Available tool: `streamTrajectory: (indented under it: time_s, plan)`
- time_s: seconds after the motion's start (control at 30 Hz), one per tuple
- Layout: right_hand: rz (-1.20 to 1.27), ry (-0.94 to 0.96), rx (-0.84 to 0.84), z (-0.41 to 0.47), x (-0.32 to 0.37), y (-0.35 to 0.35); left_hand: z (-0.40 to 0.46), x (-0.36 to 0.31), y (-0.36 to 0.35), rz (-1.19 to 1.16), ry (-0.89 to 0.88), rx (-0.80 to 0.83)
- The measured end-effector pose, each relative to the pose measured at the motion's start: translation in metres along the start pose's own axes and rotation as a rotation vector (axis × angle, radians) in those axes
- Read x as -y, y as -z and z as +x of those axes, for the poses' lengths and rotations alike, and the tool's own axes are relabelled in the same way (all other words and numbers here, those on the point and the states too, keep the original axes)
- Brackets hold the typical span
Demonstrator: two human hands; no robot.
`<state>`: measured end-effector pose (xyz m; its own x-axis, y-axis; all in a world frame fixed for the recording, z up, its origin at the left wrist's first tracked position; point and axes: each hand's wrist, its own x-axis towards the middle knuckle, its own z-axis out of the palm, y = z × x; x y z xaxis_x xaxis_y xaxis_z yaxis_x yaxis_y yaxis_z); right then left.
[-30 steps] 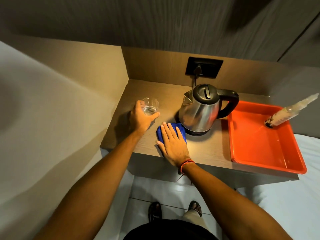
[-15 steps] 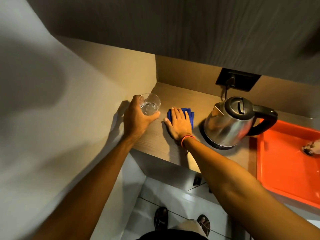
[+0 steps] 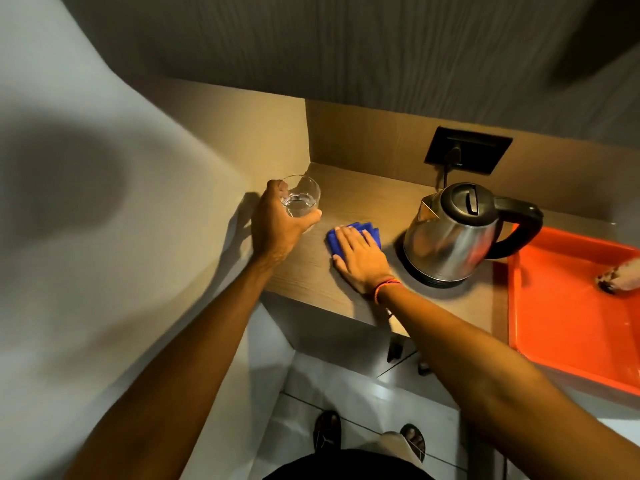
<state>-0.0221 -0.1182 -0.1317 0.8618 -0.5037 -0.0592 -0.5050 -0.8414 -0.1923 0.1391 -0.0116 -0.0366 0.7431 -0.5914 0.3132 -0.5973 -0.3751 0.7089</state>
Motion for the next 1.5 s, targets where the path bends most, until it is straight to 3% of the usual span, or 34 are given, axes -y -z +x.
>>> streamTrajectory:
  time_s: [0.13,0.37,0.57,0.77,0.87,1.0,1.13,1.23,1.33,1.5]
  plan:
    - [0.037,-0.108,-0.038,-0.02,0.006,-0.001,-0.009,-0.005,-0.013,-0.046,0.004,0.043]
    - [0.018,0.019,-0.074,-0.083,0.012,-0.023,-0.026,-0.025,-0.055,-0.13,0.065,0.196]
    - [0.081,-0.214,-0.148,-0.12,0.0,-0.026,-0.042,-0.043,-0.094,-0.166,0.103,0.357]
    - [0.244,-0.251,-0.229,-0.126,-0.005,-0.008,-0.055,-0.05,-0.117,-0.162,0.158,0.478]
    - [0.283,-0.529,-0.37,-0.136,-0.012,0.001,-0.056,-0.051,-0.121,-0.196,0.206,0.49]
    - [0.491,-0.809,-0.251,-0.129,-0.012,0.006,-0.055,-0.054,-0.121,-0.194,0.236,0.506]
    - [0.737,-0.954,-0.172,-0.113,-0.019,0.012,-0.061,-0.056,-0.109,-0.222,0.262,0.538]
    - [0.948,-0.959,-0.15,-0.11,-0.025,0.016,-0.077,-0.051,-0.104,-0.111,0.32,0.525]
    - [1.138,-0.952,-0.249,-0.12,-0.03,0.027,-0.104,-0.046,-0.104,-0.044,0.361,0.495]
    - [1.416,-0.89,-0.398,-0.151,-0.052,0.065,-0.15,-0.073,-0.126,-0.32,0.39,0.721]
